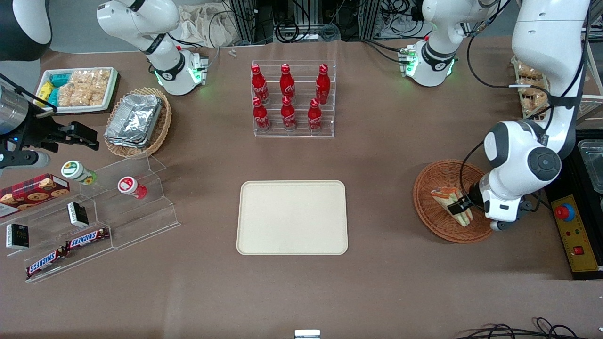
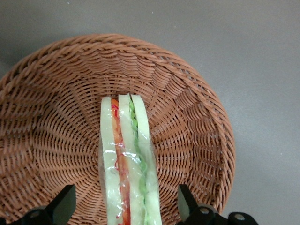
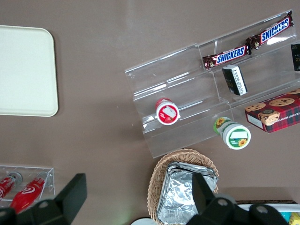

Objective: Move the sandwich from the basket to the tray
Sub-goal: 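Close the left gripper on the wrapped sandwich's edge, then lift the sandwich and carry it with the left gripper to the tray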

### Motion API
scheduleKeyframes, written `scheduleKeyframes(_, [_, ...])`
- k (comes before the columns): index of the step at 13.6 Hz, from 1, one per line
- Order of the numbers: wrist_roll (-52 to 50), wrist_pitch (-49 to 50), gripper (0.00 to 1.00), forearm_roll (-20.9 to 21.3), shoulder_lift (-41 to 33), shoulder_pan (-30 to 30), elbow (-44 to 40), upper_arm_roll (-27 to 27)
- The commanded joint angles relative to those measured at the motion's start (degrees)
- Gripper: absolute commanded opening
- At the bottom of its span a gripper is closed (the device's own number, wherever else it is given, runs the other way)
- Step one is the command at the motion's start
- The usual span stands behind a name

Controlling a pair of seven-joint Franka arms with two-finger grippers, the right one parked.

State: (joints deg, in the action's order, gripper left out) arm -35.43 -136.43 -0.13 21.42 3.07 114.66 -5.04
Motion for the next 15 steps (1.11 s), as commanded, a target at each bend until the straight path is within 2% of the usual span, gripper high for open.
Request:
scheduleKeyframes(1, [-1.1, -2.5, 0.98, -0.6, 1.3, -0.1, 0.9, -0.2])
scheduleKeyframes(2, [-1.1, -2.5, 0.98, -0.7, 1.8, 0.0, 1.1, -0.2])
scheduleKeyframes(3, [-1.0, -2.4, 0.93, -0.7, 1.7, 0.1, 1.3, -0.2])
scheduleKeyframes(4, [-1.1, -2.4, 0.82, -0.6, 1.7, 0.2, 1.4, -0.2])
scheduleKeyframes(6, [-1.0, -2.1, 0.40, -0.6, 1.7, 0.1, 1.4, -0.1])
scheduleKeyframes(8, [-0.9, -0.3, 0.09, -0.6, 0.8, 0.1, 0.9, -0.2])
scheduleKeyframes(9, [-0.6, 3.2, 0.00, -0.6, -0.5, -0.1, 0.1, -0.2])
scheduleKeyframes(12, [-0.1, 21.3, 0.00, -0.6, -3.4, -0.5, -8.3, -1.0])
scheduleKeyframes(15, [-0.9, 39.8, 0.00, -1.3, -5.1, -0.4, -21.5, -2.9])
